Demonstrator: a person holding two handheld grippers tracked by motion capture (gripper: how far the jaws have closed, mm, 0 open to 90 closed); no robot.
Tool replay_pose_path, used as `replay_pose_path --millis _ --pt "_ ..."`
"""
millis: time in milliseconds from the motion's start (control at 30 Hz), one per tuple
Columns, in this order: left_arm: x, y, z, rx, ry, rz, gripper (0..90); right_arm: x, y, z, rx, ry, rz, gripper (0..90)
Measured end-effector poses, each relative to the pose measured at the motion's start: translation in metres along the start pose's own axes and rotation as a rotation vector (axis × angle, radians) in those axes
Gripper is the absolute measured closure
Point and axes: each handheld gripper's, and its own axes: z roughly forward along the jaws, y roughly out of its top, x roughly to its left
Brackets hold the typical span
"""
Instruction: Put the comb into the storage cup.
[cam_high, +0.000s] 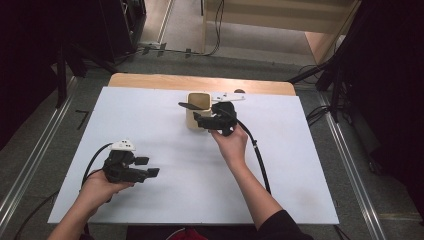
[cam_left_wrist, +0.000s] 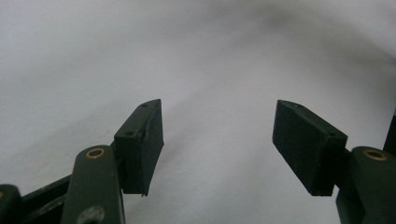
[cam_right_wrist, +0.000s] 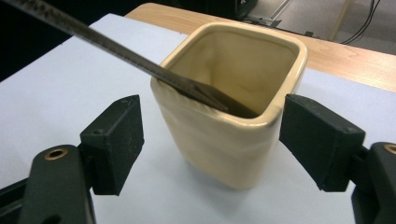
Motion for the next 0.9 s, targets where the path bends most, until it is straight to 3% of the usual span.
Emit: replay_pose_path --millis 900 --pt "0.002 -0.001 -0.001 -0.002 0.004 -0.003 34.7 -0.005 -0.021 -0.021 0.059 0.073 -0.007 20.9"
